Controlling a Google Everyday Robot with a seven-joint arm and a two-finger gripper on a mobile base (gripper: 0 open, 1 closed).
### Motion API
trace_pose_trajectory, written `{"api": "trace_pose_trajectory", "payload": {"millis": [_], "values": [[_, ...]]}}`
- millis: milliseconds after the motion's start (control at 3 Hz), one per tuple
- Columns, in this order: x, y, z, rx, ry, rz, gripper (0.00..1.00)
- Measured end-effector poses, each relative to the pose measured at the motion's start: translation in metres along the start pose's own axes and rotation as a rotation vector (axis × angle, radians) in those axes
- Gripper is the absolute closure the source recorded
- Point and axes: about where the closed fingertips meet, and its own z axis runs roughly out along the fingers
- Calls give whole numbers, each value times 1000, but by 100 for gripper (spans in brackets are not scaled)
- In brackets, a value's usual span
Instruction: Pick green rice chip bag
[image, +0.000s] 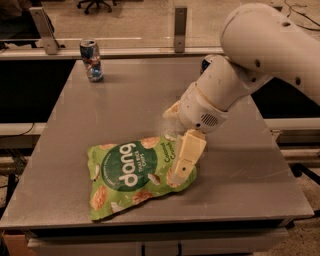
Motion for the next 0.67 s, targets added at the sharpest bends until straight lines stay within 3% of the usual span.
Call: {"api": "trace_pose_trajectory", "payload": {"millis": [333, 667], "values": [[1, 6, 14, -26, -5, -6, 17], [-1, 8, 18, -35, -13, -15, 41]]}}
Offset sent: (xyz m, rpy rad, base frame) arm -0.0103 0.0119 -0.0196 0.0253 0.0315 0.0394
